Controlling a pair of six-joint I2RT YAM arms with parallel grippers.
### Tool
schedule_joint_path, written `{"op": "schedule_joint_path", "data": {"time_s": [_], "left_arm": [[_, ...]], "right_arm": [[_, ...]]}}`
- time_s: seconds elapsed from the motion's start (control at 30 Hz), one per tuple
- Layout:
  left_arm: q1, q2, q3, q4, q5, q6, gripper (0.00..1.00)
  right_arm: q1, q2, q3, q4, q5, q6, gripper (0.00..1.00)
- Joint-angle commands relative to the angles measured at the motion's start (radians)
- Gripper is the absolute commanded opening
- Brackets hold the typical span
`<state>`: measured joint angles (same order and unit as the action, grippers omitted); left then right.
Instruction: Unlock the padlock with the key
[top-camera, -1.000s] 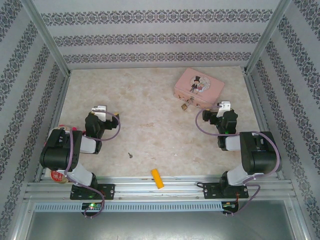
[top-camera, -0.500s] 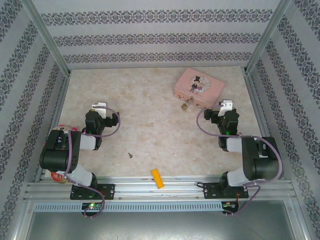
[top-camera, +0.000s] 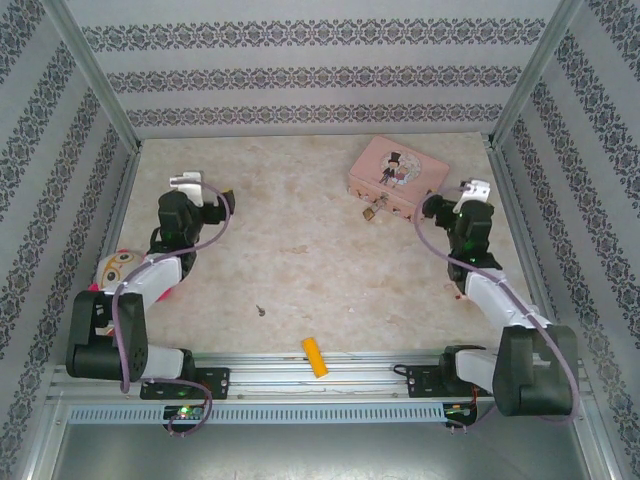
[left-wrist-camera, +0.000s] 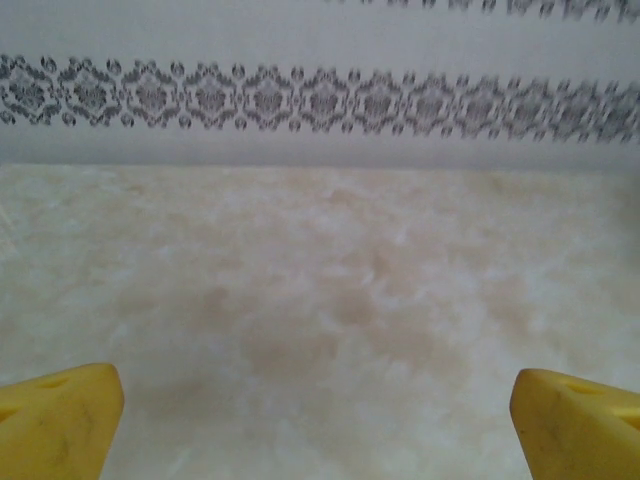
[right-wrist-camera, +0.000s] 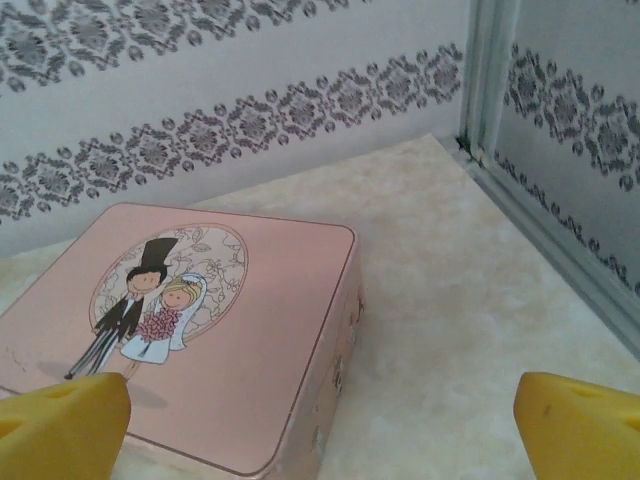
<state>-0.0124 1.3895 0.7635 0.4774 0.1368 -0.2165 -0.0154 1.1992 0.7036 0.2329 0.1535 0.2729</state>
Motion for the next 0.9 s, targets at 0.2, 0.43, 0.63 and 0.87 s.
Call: {"op": "schedule_joint_path", "data": {"time_s": [0.2, 0.43, 0.63, 0.87], "left_arm": [[-0.215, 0.309, 0.401, -0.091, 0.083, -0.305, 0.99], [-0.337, 0.623, 0.774, -0.253, 0.124, -0.378, 0.99], [-0.409, 0.856, 1.087, -0.394, 0.186, -0.369, 0.99], [-0.456, 1.084, 1.43, -0.595, 0.209, -0.329, 0.98]], "right_arm": [[-0.039, 0.218, 0.325, -0.477, -0.074, 0.259, 0.98], [-0.069, 0.373, 0.435, -0.511, -0.181, 0.342, 0.98], [-0.072, 0.479, 0.498, -0.508, -0.233, 0.372, 0.98], [-0.074, 0.556, 0.54, -0.499, -0.247, 0.388, 0.94]]}}
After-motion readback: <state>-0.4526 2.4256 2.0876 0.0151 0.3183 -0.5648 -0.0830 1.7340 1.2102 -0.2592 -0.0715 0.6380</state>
